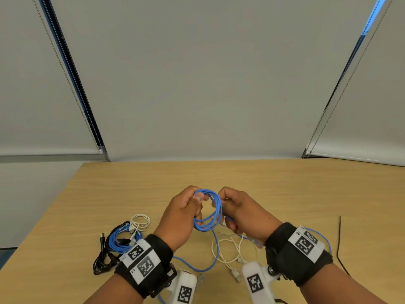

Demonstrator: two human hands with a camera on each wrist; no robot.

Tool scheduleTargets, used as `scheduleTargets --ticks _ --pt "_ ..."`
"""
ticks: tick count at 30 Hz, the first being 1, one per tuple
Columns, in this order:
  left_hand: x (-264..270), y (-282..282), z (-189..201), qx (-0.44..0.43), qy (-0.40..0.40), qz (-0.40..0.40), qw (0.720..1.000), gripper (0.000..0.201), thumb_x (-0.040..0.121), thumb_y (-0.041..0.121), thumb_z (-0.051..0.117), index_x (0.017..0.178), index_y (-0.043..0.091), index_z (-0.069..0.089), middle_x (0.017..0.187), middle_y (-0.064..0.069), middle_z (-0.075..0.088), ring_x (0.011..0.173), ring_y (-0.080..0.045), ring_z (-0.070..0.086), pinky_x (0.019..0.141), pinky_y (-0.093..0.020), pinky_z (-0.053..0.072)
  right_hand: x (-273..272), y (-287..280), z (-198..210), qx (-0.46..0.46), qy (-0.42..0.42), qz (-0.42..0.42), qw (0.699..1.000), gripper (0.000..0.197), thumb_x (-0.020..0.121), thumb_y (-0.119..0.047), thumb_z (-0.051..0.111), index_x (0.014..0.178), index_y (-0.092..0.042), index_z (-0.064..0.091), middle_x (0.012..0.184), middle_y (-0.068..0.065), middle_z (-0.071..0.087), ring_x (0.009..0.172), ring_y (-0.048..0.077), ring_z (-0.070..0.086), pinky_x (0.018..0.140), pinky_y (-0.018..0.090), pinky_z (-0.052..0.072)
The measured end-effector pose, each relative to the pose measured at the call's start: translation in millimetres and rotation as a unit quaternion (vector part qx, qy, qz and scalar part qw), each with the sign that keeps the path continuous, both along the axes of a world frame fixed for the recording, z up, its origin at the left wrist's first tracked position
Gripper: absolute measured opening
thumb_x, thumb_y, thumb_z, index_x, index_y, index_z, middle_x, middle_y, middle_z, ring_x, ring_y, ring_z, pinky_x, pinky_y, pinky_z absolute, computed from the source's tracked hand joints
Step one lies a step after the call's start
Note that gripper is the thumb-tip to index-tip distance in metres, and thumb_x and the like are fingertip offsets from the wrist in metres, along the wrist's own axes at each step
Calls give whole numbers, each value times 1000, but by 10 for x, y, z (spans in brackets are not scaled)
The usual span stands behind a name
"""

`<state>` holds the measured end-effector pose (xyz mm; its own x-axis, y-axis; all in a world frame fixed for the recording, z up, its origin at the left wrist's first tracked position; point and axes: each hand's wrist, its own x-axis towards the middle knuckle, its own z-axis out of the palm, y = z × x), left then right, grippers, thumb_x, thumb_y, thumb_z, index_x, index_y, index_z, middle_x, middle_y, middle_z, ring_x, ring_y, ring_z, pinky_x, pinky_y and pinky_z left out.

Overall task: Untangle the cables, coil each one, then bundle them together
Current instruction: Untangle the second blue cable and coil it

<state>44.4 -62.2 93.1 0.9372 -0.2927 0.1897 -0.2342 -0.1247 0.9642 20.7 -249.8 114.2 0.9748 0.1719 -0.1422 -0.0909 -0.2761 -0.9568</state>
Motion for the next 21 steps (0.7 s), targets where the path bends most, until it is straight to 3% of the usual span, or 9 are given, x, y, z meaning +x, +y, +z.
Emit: scheduleTargets --ticks 4,7,10,12,13,15,18,19,21 --pt "-8 -11 -8 -31 2 3 1000 31 105 15 46 109 31 73 57 8 44 56 -11 43 56 -23 42 -25 27 -5 63 57 40 996 12 99 -17 55 95 -10 64 64 0 67 44 10 48 40 22 34" --pt "15 -14 -18 -20 10 -15 1000 34 105 15 46 99 35 73 56 9 44 54 -12 43 54 -27 47 -23 -37 40 27 72 29 997 13 100 -16 57 94 -11 67 74 3 71 57 12 63 52 25 50" --pt "74 -8 -23 67 -24 46 996 30 105 20 45 92 31 69 57 8 48 55 -14 46 54 -38 45 4 -23 75 -103 -78 -94 987 15 98 -18 59 85 -16 68 89 -4 71 81 14 67 76 36 55" --pt "114 2 -40 101 -44 84 990 24 105 21 44 94 22 66 63 -3 51 60 -24 50 60 -44 52 -9 40 159 -93 -169 -118 974 15 95 -24 61 83 -23 69 84 -6 69 77 9 62 74 31 53" --pt "129 11 -57 101 -52 97 989 24 105 21 43 95 18 65 67 -10 54 64 -30 53 59 -41 55 -34 93 201 -95 -185 -83 975 15 94 -29 61 83 -24 71 80 -6 69 71 5 59 70 27 50" --pt "142 12 -93 95 -67 116 986 23 105 21 44 93 17 63 71 -14 57 64 -26 54 53 -21 48 -87 203 216 -202 -175 8 963 20 95 -37 56 94 -27 73 75 -7 68 68 3 58 68 27 48" --pt "105 -56 -97 51 -56 105 992 23 104 19 45 93 19 65 62 3 54 57 -8 49 52 -14 39 -93 280 100 -357 -152 37 921 37 101 -43 48 131 -26 62 92 -2 73 86 18 64 77 35 50" --pt "91 -76 -92 25 -45 92 994 23 104 17 46 93 18 66 59 9 53 57 -6 49 55 -13 40 -87 283 73 -344 -147 27 927 38 101 -42 49 133 -24 60 86 -3 71 82 16 63 74 35 50" --pt "76 -71 -80 -3 -36 75 997 24 104 15 46 91 18 66 59 12 54 59 -6 50 59 -17 43 -69 268 34 -220 -114 9 969 28 100 -35 56 120 -23 71 67 -11 61 64 3 54 66 27 45"
